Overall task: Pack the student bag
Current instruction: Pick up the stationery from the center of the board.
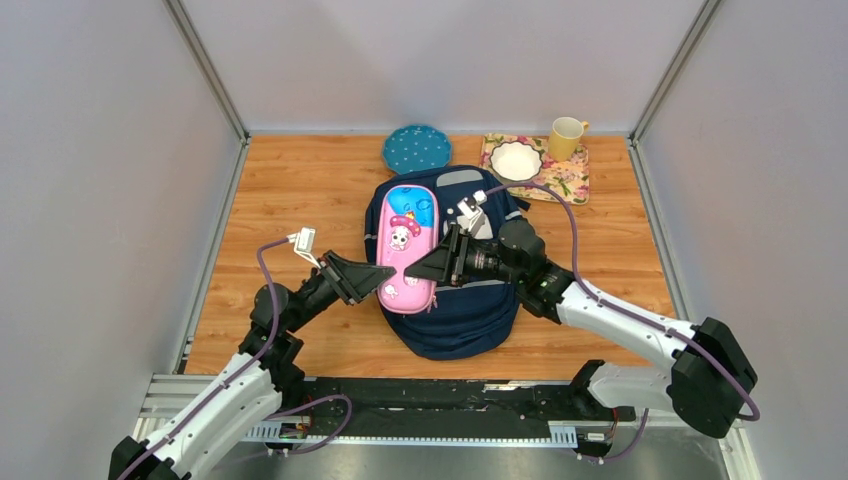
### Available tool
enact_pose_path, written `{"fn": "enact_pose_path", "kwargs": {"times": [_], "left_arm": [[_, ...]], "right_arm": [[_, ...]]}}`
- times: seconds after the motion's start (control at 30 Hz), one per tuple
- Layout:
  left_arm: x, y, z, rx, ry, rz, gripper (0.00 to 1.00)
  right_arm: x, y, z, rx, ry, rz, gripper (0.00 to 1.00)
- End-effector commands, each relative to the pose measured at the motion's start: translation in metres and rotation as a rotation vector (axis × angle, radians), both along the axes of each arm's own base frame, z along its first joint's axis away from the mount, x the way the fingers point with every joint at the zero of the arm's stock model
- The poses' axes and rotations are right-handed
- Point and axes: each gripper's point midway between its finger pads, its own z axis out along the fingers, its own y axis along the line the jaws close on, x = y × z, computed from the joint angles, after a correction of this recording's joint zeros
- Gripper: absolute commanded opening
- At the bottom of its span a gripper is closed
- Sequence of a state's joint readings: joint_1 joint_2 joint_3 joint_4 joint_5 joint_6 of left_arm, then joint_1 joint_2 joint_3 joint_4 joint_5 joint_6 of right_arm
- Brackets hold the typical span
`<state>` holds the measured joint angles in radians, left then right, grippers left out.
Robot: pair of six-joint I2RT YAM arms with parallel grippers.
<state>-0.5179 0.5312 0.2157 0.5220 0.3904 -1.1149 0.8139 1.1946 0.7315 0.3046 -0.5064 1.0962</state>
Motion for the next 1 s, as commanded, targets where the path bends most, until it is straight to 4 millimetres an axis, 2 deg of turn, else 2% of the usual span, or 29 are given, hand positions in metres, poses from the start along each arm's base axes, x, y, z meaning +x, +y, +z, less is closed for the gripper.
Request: {"fn": "enact_pose_path", "kwargs": {"times": [0.0, 0.1, 0.13, 0.2, 0.23, 0.3, 0.33, 0.37, 0.4, 0.43, 0.47, 0.5, 0.53, 0.57, 0.63, 0.67, 0.73, 0.77, 0.8, 0.83, 0.87, 0.9, 0.93, 0.97], "left_arm": [[-0.002, 0.002, 0.019, -0.039, -0.08, 0.011, 0.0], [-0.001, 0.003, 0.013, -0.035, -0.068, 0.019, 0.02], [-0.002, 0.003, 0.012, -0.029, -0.068, 0.017, 0.14], [-0.002, 0.001, 0.01, -0.002, -0.066, 0.003, 0.32], [-0.002, 0.0, 0.008, 0.015, -0.064, -0.001, 0.45], [0.0, 0.0, 0.003, 0.079, -0.058, 0.011, 0.54], [0.001, 0.001, 0.0, 0.106, -0.055, 0.017, 0.65], [0.001, 0.003, -0.002, 0.142, -0.04, 0.025, 0.66], [0.003, 0.006, -0.006, 0.188, -0.058, 0.047, 0.66], [0.002, 0.01, -0.001, 0.206, -0.078, 0.063, 0.67], [0.003, 0.015, -0.018, 0.284, -0.051, 0.077, 0.67], [0.007, 0.022, -0.022, 0.316, -0.041, 0.124, 0.67], [0.008, 0.027, -0.019, 0.33, -0.057, 0.15, 0.68], [0.007, 0.032, -0.032, 0.392, -0.04, 0.163, 0.68], [0.01, 0.037, -0.031, 0.442, -0.048, 0.185, 0.69], [0.008, 0.039, -0.038, 0.511, -0.052, 0.168, 0.69], [0.003, 0.03, -0.03, 0.576, -0.063, 0.091, 0.7], [0.003, 0.03, -0.035, 0.639, -0.083, 0.077, 0.7], [0.004, 0.027, -0.036, 0.669, -0.097, 0.069, 0.7], [-0.003, 0.014, -0.036, 0.701, -0.125, 0.015, 0.7], [-0.004, 0.009, -0.038, 0.747, -0.169, 0.001, 0.7], [0.0, 0.006, -0.04, 0.798, -0.19, 0.026, 0.71], [0.001, -0.006, -0.044, 0.858, -0.21, 0.001, 0.71], [-0.007, -0.019, -0.046, 0.954, -0.306, -0.005, 0.71]], "right_arm": [[-0.01, 0.005, 0.031, 0.101, -0.053, 0.05, 0.4], [-0.012, 0.003, 0.034, 0.115, -0.057, 0.051, 0.28], [-0.013, 0.003, 0.034, 0.116, -0.056, 0.054, 0.24], [-0.015, 0.001, 0.037, 0.122, -0.06, 0.062, 0.13], [-0.016, 0.001, 0.038, 0.123, -0.064, 0.062, 0.09], [-0.011, -0.003, 0.03, 0.084, -0.051, 0.019, 0.04], [-0.011, -0.009, 0.032, 0.072, -0.081, -0.006, 0.03], [-0.004, -0.014, 0.024, 0.037, -0.068, -0.062, 0.01], [-0.003, -0.019, 0.024, 0.03, -0.076, -0.087, 0.0], [-0.005, -0.029, 0.029, 0.038, -0.106, -0.115, 0.0], [0.0, -0.037, 0.024, 0.008, -0.103, -0.17, 0.0], [0.001, -0.043, 0.023, -0.005, -0.112, -0.198, 0.0], [-0.001, -0.054, 0.032, 0.005, -0.154, -0.228, 0.0], [0.003, -0.062, 0.024, -0.037, -0.14, -0.276, 0.0], [0.004, -0.078, 0.022, -0.075, -0.151, -0.334, 0.0], [0.006, -0.098, 0.018, -0.122, -0.137, -0.418, 0.0], [0.009, -0.125, 0.012, -0.183, -0.121, -0.531, 0.0], [0.008, -0.151, 0.013, -0.21, -0.151, -0.617, 0.0], [0.007, -0.164, 0.013, -0.224, -0.153, -0.662, 0.0], [0.007, -0.178, 0.013, -0.236, -0.158, -0.71, 0.0], [0.004, -0.197, 0.017, -0.245, -0.173, -0.771, 0.0], [0.002, -0.206, 0.02, -0.248, -0.179, -0.797, 0.0], [-0.001, -0.215, 0.013, -0.294, -0.167, -0.814, 0.0], [-0.001, -0.224, 0.016, -0.308, -0.171, -0.842, 0.0]]}}
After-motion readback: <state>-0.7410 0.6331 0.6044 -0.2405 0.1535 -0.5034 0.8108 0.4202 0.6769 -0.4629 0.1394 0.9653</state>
